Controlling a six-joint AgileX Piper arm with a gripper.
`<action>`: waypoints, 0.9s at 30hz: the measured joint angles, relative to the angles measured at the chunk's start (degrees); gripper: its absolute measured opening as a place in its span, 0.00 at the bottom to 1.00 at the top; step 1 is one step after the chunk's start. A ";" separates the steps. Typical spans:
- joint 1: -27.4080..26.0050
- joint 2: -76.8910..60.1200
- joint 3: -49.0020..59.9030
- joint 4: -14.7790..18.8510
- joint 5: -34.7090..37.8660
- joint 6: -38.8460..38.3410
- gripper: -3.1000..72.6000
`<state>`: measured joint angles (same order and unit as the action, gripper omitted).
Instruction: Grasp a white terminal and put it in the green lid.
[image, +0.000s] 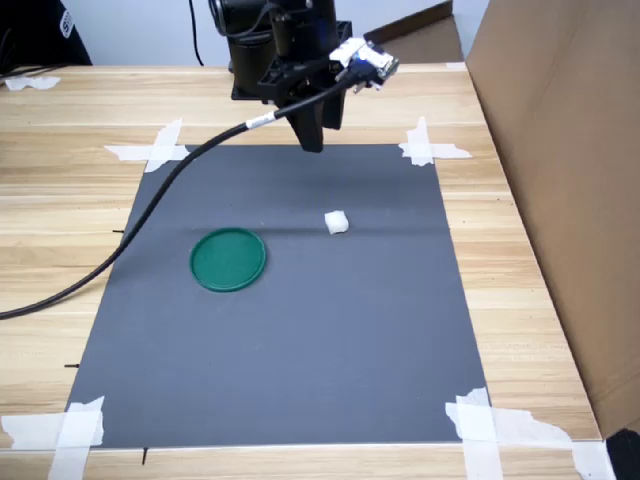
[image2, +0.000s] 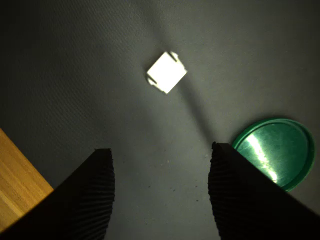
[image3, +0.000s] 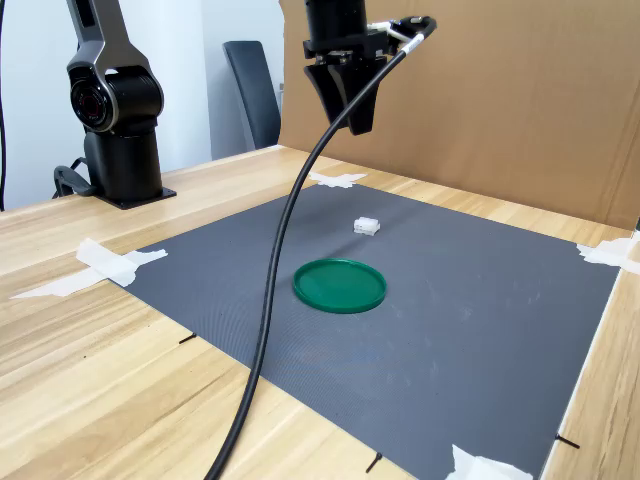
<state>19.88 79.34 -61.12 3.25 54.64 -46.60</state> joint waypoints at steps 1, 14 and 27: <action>0.00 0.00 0.81 0.00 -0.16 -0.51 0.68; 4.90 4.14 2.14 -4.75 0.71 2.29 0.68; 6.00 12.95 2.09 -8.14 -7.21 3.50 0.68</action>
<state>25.88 92.29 -59.03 -4.89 47.43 -43.10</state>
